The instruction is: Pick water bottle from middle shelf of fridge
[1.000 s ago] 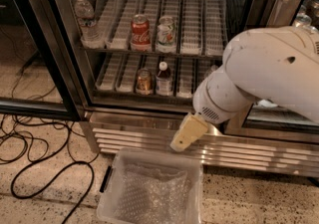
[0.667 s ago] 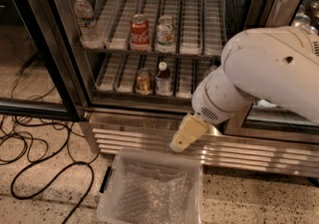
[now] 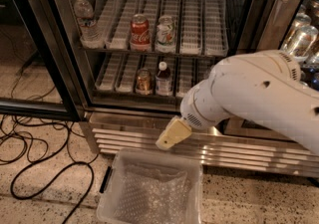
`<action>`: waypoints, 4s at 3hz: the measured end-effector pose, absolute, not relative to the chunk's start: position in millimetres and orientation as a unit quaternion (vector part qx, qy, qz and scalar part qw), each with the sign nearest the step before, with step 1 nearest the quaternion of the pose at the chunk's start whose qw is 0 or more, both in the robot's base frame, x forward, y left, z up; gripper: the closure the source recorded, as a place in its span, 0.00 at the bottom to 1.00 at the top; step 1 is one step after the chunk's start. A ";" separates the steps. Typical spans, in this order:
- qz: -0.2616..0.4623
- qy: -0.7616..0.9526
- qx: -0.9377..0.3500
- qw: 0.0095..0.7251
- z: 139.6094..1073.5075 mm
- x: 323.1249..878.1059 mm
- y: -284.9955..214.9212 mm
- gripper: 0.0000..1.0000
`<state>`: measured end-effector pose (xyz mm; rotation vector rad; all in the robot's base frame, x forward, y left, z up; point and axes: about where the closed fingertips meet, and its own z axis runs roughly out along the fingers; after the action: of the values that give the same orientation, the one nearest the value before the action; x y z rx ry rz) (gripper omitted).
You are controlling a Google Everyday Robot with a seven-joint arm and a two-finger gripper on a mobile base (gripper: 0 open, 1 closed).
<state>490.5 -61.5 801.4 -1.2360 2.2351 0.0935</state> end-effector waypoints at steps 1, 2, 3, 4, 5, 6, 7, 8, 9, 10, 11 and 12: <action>0.032 0.837 -0.427 0.341 803.3 519.2 -48.7 0.00; 0.032 0.837 -0.427 0.341 803.3 519.2 -48.7 0.00; 0.036 0.834 -0.413 0.365 798.5 535.7 -34.4 0.00; 0.051 0.831 -0.387 0.396 791.3 568.0 -14.3 0.00; 0.081 0.833 -0.371 0.403 775.5 594.1 8.0 0.00; 0.081 0.833 -0.371 0.403 775.5 594.1 8.0 0.00; 0.096 0.826 -0.359 0.425 773.7 603.1 18.3 0.00; 0.114 0.815 -0.331 0.462 778.8 628.7 27.6 0.00; 0.129 0.805 -0.307 0.492 788.0 660.0 32.3 0.00; 0.129 0.805 -0.307 0.492 788.1 660.0 32.3 0.00; 0.138 0.794 -0.304 0.508 792.6 671.6 38.3 0.00; 0.152 0.773 -0.294 0.541 804.6 707.5 52.7 0.00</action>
Offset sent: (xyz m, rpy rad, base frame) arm 0.0222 0.0105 -0.0026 0.0443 -0.0621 -0.0469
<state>707.5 52.7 804.6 -0.6991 1.8374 0.3619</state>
